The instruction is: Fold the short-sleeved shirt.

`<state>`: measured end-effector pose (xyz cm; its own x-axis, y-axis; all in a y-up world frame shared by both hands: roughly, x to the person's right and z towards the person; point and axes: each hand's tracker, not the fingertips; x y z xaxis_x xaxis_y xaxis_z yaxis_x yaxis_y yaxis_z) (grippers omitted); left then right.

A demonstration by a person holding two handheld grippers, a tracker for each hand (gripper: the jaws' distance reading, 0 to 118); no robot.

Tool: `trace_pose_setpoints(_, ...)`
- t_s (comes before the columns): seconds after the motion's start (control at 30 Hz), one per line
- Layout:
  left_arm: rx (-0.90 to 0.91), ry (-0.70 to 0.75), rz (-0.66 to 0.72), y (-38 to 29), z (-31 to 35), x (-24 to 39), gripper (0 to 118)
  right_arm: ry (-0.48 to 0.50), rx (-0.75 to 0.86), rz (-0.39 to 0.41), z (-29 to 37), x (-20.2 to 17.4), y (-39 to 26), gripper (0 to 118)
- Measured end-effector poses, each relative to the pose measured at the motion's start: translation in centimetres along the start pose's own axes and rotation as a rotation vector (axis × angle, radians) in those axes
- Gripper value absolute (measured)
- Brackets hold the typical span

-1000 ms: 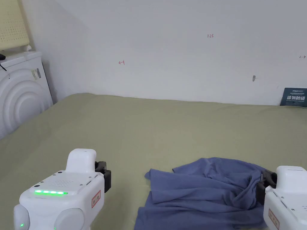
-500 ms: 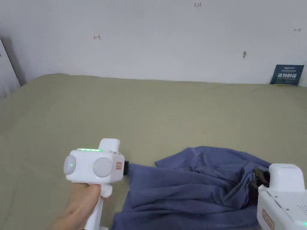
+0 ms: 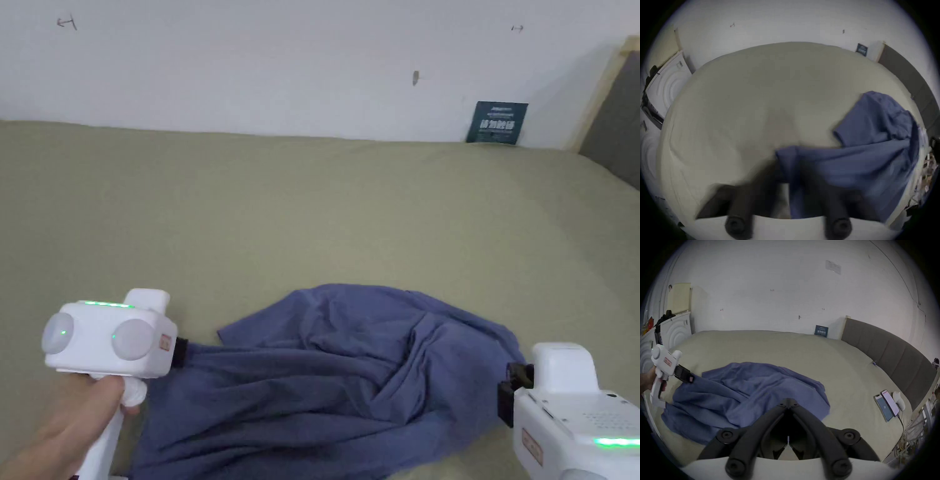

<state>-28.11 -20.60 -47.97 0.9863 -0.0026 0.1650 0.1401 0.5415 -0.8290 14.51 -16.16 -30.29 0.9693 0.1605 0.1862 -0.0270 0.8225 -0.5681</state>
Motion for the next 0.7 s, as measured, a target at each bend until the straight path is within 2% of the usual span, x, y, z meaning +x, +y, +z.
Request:
trace_pose_setpoints(0.1, -0.025, 0.006, -0.017, -0.4, -0.3, 0.7, 2, -0.013, -0.046, -0.071, -2.3, 2.9, 1.5, 0)
trace_pose_setpoints(0.2, -0.038, 0.001, -0.001, -0.3, -1.3, 0.3, 2, -0.021, -0.116, -0.077, -5.7, 4.9, 3.5, 0)
trace_pose_setpoints(0.3, -0.044, 0.001, -0.01, -0.3, -1.5, 0.3, 2, 0.016, -0.206, -0.081, -10.0, 6.5, 5.0, 0)
trace_pose_setpoints(0.33, -0.045, 0.002, -0.014, -0.3, -1.7, 0.3, 2, 0.008, -0.214, -0.094, -11.3, 6.7, 5.3, 0)
trace_pose_setpoints(0.4, -0.047, 0.001, -0.021, -0.3, -2.0, 0.1, 2, 0.059, -0.276, -0.129, -13.6, 7.0, 5.6, 0)
trace_pose_setpoints(0.43, -0.046, -0.003, -0.012, -0.5, -1.7, 0.4, 2, 0.09, -0.31, -0.162, -14.9, 7.1, 5.5, 4)
trace_pose_setpoints(0.47, -0.047, -0.008, -0.003, -0.5, -1.8, 0.3, 2, 0.101, -0.36, -0.162, -16.2, 7.0, 5.3, 48)
trace_pose_setpoints(0.5, -0.047, -0.015, 0.007, -0.6, -1.9, 0.1, 2, 0.087, -0.392, -0.167, -17.6, 7.0, 5.1, 102)
trace_pose_setpoints(0.53, -0.047, -0.023, 0.021, -0.6, -2.0, -0.1, 2, 0.062, -0.432, -0.15, -18.8, 6.8, 4.3, 116)
trace_pose_setpoints(0.57, -0.048, -0.028, 0.028, -0.5, -2.2, -0.2, 2, 0.03, -0.427, -0.109, -19.7, 6.5, 4.2, 105)
trace_pose_setpoints(0.63, -0.047, -0.032, 0.035, -0.6, -2.2, -0.2, 2, -0.022, -0.452, -0.055, -21.2, 6.0, 4.1, 107)
trace_pose_setpoints(0.7, -0.044, -0.03, 0.024, -0.6, -2.2, -0.1, 2, -0.005, -0.421, -0.098, -20.3, 5.8, 3.4, 104)
